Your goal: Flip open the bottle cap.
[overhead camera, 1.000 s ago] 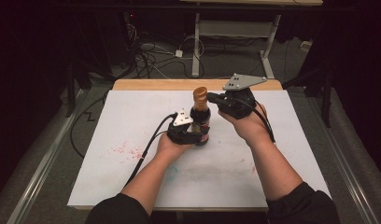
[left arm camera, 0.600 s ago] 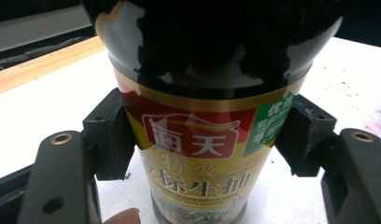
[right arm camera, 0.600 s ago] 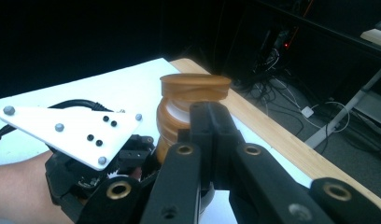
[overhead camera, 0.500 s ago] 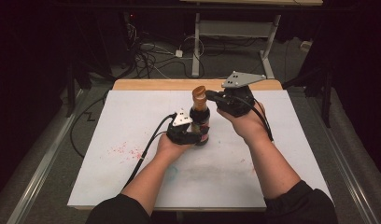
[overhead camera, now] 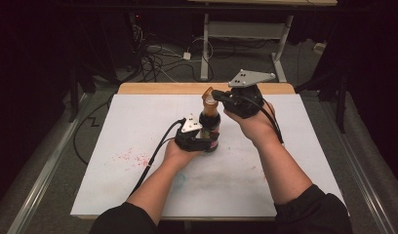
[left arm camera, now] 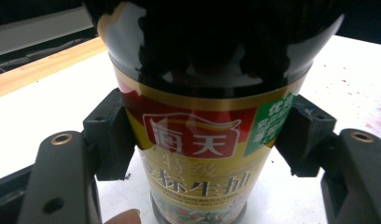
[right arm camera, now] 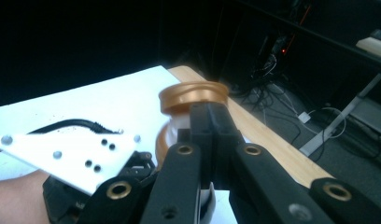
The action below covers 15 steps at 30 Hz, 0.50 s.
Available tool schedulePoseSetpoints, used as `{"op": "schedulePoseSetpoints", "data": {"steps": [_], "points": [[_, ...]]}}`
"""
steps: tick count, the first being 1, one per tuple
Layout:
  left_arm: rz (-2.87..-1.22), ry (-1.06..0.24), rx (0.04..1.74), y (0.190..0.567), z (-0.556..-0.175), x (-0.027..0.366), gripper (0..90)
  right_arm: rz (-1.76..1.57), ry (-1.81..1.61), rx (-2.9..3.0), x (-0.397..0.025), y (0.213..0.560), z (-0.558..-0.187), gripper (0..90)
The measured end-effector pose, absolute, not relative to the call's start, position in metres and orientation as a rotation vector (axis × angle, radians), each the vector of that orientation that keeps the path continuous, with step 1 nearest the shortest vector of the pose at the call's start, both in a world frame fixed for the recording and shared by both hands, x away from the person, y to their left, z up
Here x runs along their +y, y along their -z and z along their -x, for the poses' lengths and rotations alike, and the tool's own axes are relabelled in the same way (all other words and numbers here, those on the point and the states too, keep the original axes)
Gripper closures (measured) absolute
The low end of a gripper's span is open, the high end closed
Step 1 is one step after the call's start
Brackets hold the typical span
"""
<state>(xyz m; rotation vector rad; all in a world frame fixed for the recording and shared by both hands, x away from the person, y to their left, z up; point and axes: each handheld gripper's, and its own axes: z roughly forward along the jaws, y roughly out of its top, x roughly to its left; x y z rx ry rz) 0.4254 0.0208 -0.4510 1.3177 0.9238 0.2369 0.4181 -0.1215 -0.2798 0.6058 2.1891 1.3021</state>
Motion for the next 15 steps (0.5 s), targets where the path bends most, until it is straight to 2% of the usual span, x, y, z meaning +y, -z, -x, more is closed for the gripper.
{"op": "schedulePoseSetpoints", "data": {"steps": [7,15], "points": [[-1.319,-0.236,0.926,0.451,-0.425,0.021,28.8,-0.565,-1.31,2.203,-0.102,0.275,-0.42,90.0],[-1.316,-0.231,0.925,0.451,-0.426,0.021,28.7,-0.586,-1.327,2.192,-0.109,0.274,-0.421,90.0]]}}
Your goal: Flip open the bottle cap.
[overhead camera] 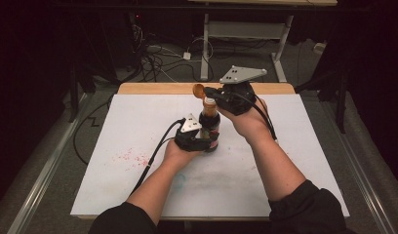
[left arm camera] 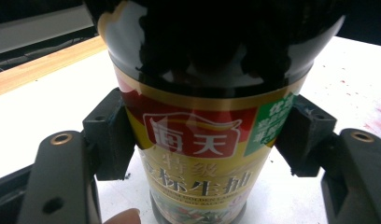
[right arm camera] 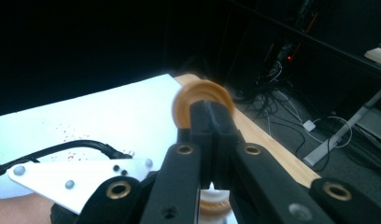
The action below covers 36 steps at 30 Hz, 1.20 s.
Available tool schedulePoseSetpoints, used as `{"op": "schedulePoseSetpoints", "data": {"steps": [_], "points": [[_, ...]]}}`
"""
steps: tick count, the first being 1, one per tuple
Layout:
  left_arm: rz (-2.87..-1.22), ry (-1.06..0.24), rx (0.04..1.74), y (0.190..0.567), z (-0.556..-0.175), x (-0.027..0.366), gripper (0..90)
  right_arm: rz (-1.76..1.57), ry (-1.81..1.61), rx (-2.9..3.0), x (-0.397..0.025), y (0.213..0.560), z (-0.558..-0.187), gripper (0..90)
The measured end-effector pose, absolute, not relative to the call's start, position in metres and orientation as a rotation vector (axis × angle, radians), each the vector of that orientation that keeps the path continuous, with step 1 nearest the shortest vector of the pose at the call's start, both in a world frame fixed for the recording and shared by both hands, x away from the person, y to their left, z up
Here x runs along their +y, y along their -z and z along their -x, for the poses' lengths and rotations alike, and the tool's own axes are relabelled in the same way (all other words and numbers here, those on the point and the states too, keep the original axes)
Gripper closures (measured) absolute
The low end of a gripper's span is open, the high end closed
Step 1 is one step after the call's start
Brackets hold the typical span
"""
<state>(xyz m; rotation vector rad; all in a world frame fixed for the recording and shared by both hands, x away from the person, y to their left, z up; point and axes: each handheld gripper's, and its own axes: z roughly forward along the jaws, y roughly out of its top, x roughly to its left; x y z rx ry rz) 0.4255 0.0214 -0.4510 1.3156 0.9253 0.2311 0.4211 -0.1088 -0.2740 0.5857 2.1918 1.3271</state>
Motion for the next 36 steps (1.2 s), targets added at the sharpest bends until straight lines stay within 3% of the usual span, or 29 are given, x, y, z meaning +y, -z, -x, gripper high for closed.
{"op": "schedulePoseSetpoints", "data": {"steps": [11,24,26,33,36], "points": [[-1.319,-0.227,0.925,0.451,-0.426,0.022,28.3,-0.656,-1.339,2.156,-0.146,0.283,-0.417,90.0],[-1.312,-0.218,0.935,0.45,-0.426,0.022,27.8,-0.726,-1.339,2.17,-0.168,0.32,-0.42,90.0],[-1.316,-0.223,0.929,0.45,-0.426,0.022,27.6,-0.742,-1.339,2.177,-0.169,0.328,-0.422,83.9],[-1.309,-0.21,0.936,0.45,-0.427,0.022,27.2,-0.799,-1.343,2.203,-0.173,0.359,-0.426,76.8],[-1.308,-0.186,0.951,0.45,-0.427,0.023,21.7,-0.817,-1.339,2.212,-0.174,0.372,-0.427,65.3]]}}
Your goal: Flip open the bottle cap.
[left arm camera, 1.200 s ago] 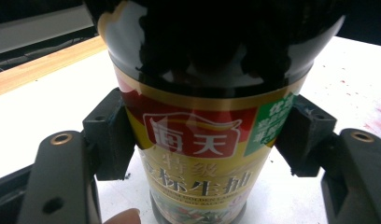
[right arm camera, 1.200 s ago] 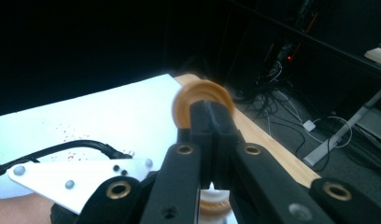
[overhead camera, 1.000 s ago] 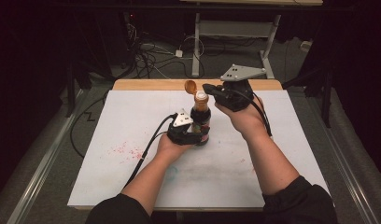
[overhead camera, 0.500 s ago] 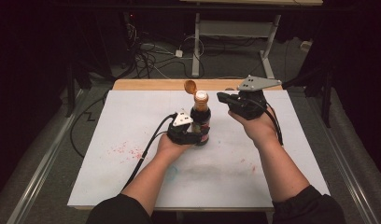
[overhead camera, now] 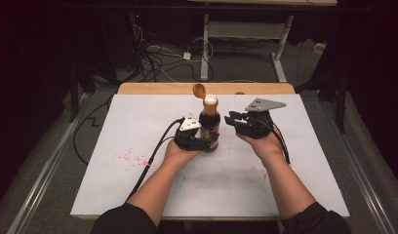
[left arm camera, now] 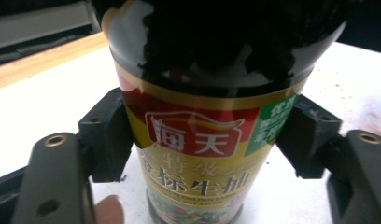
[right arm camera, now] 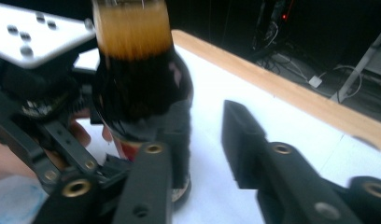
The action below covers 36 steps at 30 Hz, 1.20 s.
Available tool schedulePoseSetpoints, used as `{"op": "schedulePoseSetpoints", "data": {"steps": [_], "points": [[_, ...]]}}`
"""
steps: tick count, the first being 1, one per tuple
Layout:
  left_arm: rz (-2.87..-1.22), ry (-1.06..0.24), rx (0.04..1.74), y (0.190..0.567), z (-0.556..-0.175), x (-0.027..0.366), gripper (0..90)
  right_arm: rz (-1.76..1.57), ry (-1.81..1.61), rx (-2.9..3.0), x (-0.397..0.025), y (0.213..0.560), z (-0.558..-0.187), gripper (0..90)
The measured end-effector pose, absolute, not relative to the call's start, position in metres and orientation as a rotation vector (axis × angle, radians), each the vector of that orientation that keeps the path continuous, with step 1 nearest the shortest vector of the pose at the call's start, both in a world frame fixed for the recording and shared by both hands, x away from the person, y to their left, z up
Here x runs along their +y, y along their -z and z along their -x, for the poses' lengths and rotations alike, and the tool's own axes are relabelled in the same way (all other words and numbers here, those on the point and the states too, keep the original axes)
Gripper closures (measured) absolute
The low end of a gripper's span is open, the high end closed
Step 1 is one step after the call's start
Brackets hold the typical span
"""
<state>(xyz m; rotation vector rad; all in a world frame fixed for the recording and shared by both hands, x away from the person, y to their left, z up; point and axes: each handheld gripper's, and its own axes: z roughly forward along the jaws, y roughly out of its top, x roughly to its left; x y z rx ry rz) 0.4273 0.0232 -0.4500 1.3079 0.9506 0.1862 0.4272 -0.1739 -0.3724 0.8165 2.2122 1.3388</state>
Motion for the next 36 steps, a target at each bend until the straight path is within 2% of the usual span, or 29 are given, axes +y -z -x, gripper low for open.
{"op": "schedulePoseSetpoints", "data": {"steps": [1,3,4,10,11,12,16,19,27,36], "points": [[-1.313,-0.182,0.954,0.451,-0.427,0.023,21.7,-0.817,-1.339,2.212,-0.174,0.372,-0.427,65.3],[-1.323,-0.176,0.965,0.453,-0.428,0.023,16.7,-0.841,-1.335,2.206,-0.175,0.383,-0.427,53.4],[-1.327,-0.169,0.971,0.454,-0.428,0.023,16.7,-0.841,-1.335,2.206,-0.175,0.383,-0.427,53.4],[-1.324,-0.159,0.985,0.459,-0.423,0.031,12.1,-0.886,-1.359,2.196,-0.179,0.407,-0.426,32.0],[-1.324,-0.155,0.991,0.46,-0.422,0.033,9.0,-0.901,-1.351,2.2,-0.18,0.416,-0.425,25.4],[-1.327,-0.157,0.994,0.461,-0.421,0.035,9.0,-0.901,-1.351,2.2,-0.18,0.416,-0.425,25.4],[-1.326,-0.159,1.022,0.465,-0.418,0.043,1.9,-0.917,-1.352,2.194,-0.183,0.429,-0.422,13.4],[-1.331,-0.168,1.032,0.469,-0.415,0.051,0.0,-0.939,-1.348,2.179,-0.185,0.439,-0.418,0.4],[-1.34,-0.196,1.065,0.477,-0.404,0.071,0.0,-0.981,-1.314,2.187,-0.191,0.457,-0.409,0.3],[-1.344,-0.242,1.088,0.482,-0.376,0.112,0.0,-1.003,-1.268,2.18,-0.2,0.469,-0.393,0.3]]}}
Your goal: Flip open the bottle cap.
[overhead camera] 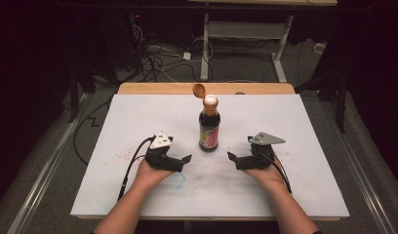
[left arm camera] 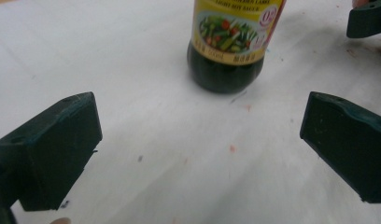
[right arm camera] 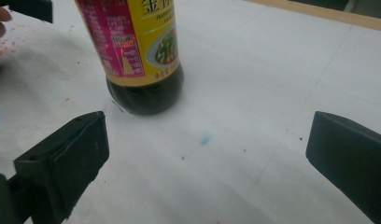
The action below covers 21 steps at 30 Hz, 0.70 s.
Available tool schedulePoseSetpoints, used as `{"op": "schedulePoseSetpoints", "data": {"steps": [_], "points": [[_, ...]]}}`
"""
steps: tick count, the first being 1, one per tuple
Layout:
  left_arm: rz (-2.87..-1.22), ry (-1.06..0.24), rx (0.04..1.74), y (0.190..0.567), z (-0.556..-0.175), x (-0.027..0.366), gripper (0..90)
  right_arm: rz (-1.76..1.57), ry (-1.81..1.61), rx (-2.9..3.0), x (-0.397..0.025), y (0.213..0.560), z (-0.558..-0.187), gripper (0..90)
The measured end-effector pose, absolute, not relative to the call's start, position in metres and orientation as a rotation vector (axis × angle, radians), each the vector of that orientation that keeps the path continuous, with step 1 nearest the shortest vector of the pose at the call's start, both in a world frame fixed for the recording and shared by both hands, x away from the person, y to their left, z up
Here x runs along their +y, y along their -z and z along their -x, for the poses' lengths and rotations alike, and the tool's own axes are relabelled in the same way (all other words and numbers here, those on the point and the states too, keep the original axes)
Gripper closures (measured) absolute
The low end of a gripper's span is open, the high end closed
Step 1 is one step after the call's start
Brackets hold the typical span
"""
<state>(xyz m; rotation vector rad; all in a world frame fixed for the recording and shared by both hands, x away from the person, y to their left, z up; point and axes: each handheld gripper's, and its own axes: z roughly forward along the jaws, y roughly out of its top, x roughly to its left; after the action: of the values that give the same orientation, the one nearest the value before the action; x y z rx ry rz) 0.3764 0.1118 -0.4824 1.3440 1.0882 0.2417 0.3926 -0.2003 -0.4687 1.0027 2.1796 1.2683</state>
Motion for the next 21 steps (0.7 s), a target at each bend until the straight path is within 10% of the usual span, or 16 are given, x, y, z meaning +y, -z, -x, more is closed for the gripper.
{"op": "schedulePoseSetpoints", "data": {"steps": [21], "points": [[-1.244,-0.352,1.16,0.494,-0.319,0.185,0.0,-1.013,-1.245,2.1,-0.252,0.478,-0.338,0.4]]}}
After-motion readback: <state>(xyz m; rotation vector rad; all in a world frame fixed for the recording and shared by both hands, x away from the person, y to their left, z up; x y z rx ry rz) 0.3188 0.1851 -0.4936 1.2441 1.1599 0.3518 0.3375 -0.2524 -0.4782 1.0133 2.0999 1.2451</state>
